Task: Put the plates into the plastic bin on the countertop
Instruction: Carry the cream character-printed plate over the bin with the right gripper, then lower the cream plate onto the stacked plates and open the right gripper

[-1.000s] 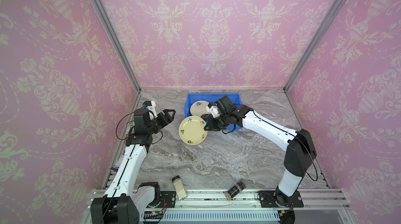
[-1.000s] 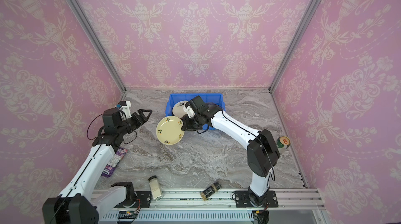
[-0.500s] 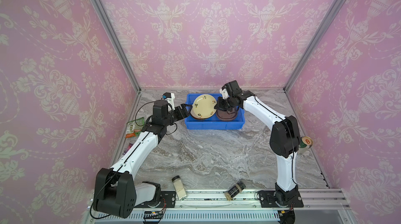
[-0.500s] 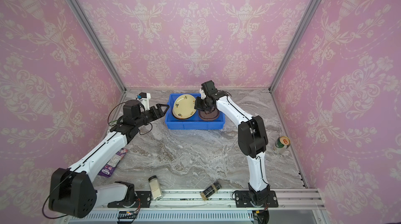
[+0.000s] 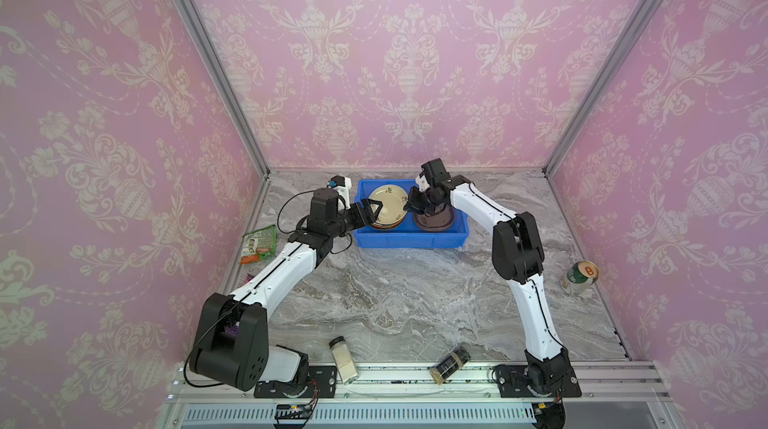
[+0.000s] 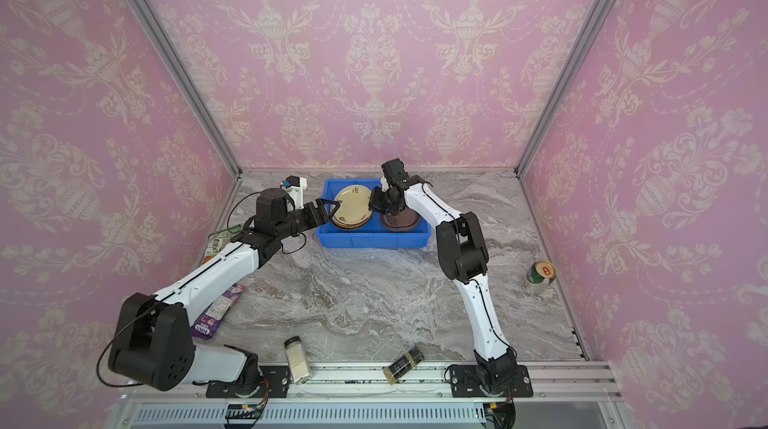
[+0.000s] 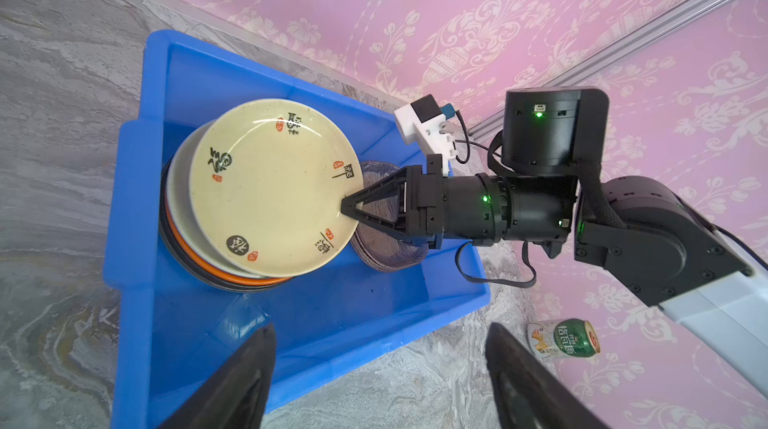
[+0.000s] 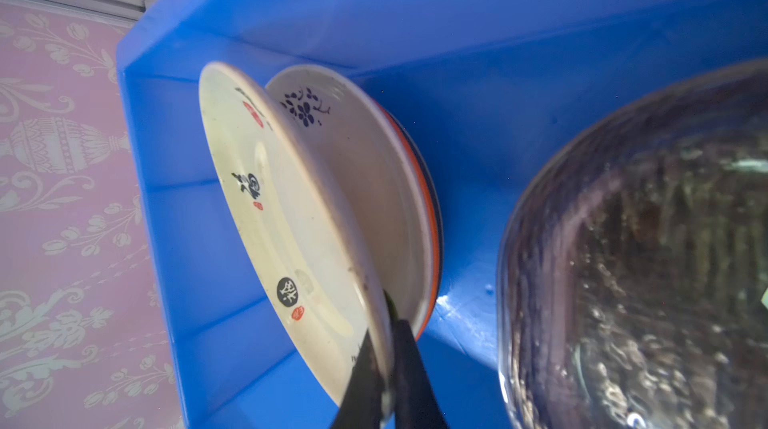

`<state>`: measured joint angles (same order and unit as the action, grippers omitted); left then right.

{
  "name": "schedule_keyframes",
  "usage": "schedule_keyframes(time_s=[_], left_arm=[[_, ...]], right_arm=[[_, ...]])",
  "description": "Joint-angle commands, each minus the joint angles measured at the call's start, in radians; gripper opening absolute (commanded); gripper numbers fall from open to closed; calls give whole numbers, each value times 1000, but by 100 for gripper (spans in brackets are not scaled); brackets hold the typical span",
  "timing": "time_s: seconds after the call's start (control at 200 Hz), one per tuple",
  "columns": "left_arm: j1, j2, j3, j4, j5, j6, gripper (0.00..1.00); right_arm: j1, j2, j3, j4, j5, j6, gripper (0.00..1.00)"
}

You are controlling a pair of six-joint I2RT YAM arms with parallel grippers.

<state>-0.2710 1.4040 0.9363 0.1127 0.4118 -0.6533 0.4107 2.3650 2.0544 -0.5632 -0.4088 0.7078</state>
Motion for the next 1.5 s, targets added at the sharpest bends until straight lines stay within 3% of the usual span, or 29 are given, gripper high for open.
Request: schedule_keyframes(time_s=[0.0, 0.105, 0.27, 0.365, 0.555, 1.121, 1.381, 1.496], left_arm=[[-5, 9, 33, 23, 0, -5, 81], [-6, 18, 36, 25, 4, -6, 82], [-7, 25, 32, 40, 7, -12, 82], [-7, 30, 30, 47, 6, -13, 82], [-8, 40, 26, 50, 8, -13, 82], [-8, 55, 12, 30, 2, 5, 82], [-8, 49, 12, 26, 2, 11, 82], [-10, 41, 10, 13, -10, 26, 82]], right_arm=[[3, 13, 42, 18, -34, 32, 21], [3, -1, 38, -5, -21, 16, 34], [3, -79, -60, 3, 41, -14, 35], [3, -90, -79, 17, 47, -16, 32], [5, -37, -36, 23, 19, -4, 10], [26, 48, 31, 27, -1, 12, 6], [3, -64, -112, 360, -173, 133, 6], [-12, -178, -219, 493, -185, 155, 5]])
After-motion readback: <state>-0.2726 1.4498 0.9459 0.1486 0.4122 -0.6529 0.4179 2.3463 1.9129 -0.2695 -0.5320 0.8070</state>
